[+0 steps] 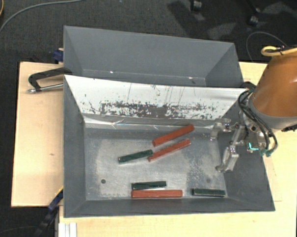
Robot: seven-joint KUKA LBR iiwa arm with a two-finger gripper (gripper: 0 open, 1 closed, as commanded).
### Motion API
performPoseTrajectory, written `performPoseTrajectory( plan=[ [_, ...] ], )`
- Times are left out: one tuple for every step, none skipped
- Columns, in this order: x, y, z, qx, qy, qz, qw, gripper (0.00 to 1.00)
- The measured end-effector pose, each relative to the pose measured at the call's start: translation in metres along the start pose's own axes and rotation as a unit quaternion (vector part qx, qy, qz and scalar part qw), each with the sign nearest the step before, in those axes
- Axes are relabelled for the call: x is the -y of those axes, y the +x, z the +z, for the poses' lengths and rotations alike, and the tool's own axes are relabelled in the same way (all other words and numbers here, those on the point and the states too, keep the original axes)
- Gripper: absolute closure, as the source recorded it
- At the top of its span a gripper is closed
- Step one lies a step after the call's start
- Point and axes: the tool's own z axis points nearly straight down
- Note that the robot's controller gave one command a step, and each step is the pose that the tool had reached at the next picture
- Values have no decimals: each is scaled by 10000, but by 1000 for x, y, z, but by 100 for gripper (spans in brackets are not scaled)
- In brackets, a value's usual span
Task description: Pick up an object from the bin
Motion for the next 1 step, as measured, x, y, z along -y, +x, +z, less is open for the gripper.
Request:
performPoseTrajectory(
  plan=[
    [-38,7,154,5,-2,-1350,9908,0]
  ],
)
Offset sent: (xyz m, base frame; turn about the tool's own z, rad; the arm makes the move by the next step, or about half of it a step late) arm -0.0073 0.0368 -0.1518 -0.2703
